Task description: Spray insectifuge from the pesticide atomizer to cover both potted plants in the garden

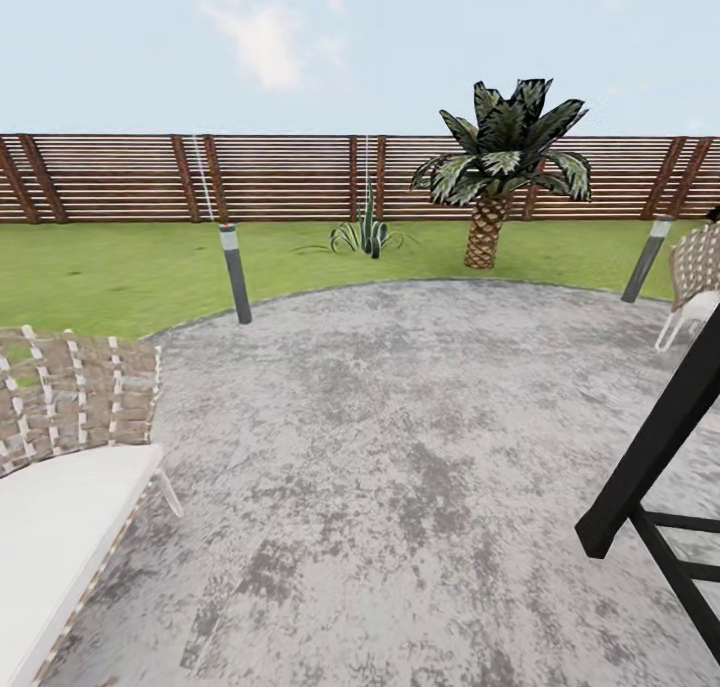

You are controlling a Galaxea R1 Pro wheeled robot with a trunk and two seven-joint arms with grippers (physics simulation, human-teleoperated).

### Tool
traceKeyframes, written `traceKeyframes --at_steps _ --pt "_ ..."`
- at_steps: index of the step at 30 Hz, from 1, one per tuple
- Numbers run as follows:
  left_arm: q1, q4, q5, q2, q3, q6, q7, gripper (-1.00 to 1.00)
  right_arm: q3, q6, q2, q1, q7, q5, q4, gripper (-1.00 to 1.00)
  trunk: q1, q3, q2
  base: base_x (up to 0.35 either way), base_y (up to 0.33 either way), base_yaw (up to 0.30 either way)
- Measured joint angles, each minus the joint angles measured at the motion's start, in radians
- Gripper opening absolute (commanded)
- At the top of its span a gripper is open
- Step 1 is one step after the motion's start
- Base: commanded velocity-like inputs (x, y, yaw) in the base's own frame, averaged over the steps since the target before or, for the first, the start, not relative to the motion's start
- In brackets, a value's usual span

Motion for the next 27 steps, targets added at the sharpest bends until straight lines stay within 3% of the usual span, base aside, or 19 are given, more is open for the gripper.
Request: traceKeyframes --at_steps 27 --pt "0.000 0.000 0.000 0.000 0.000 0.000 0.000 1.00 0.000 0.001 0.000 0.000 0.000 0.000 0.002 1.00 0.000 0.000 0.000 0.336 0.000 0.000"
